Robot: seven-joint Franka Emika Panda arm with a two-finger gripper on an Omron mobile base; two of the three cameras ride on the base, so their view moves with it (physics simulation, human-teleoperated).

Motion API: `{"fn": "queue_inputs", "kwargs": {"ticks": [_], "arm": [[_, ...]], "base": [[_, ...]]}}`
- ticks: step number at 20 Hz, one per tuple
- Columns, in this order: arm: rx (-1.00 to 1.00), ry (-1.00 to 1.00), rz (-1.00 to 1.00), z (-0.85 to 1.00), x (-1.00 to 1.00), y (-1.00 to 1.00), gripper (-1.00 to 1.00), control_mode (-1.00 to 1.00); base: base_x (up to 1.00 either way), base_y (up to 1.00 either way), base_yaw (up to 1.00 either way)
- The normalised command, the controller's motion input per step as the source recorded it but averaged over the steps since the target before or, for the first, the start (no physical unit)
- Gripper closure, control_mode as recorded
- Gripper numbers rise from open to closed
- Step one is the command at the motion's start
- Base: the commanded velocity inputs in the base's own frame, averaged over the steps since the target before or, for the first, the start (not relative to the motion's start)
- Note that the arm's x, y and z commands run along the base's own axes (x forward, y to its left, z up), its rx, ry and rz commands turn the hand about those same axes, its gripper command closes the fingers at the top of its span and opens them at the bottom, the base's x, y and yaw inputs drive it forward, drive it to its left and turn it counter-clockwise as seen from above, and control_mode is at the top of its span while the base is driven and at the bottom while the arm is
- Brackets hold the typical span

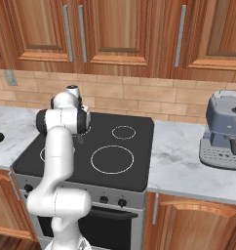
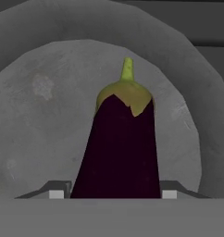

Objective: Put the squash and eggplant in the pan. Then turn on the rear left burner and set the heat to medium.

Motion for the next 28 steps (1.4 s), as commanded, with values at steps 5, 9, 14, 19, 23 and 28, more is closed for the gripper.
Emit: {"fn": "queue_inputs", "kwargs": {"ticks": [5, 9, 14, 19, 23, 28], "arm": [[0.00, 0.00, 0.00, -0.17, 0.00, 0.00, 1.00, -1.00], [0.00, 0.00, 0.00, -0.01, 0.00, 0.00, 1.00, -1.00], [0.00, 0.00, 0.00, 0.00, 0.00, 0.00, -1.00, -1.00], [0.00, 0.00, 0.00, 0.00, 0.00, 0.00, -1.00, -1.00], [0.00, 0.00, 0.00, 0.00, 0.00, 0.00, -1.00, -1.00], [0.00, -0.07, 0.00, 0.08, -0.06, 0.00, -1.00, -1.00]], "base": [[0.00, 0.00, 0.00], [0.00, 0.00, 0.00], [0.00, 0.00, 0.00], [0.00, 0.00, 0.00], [0.00, 0.00, 0.00], [0.00, 0.00, 0.00]]}}
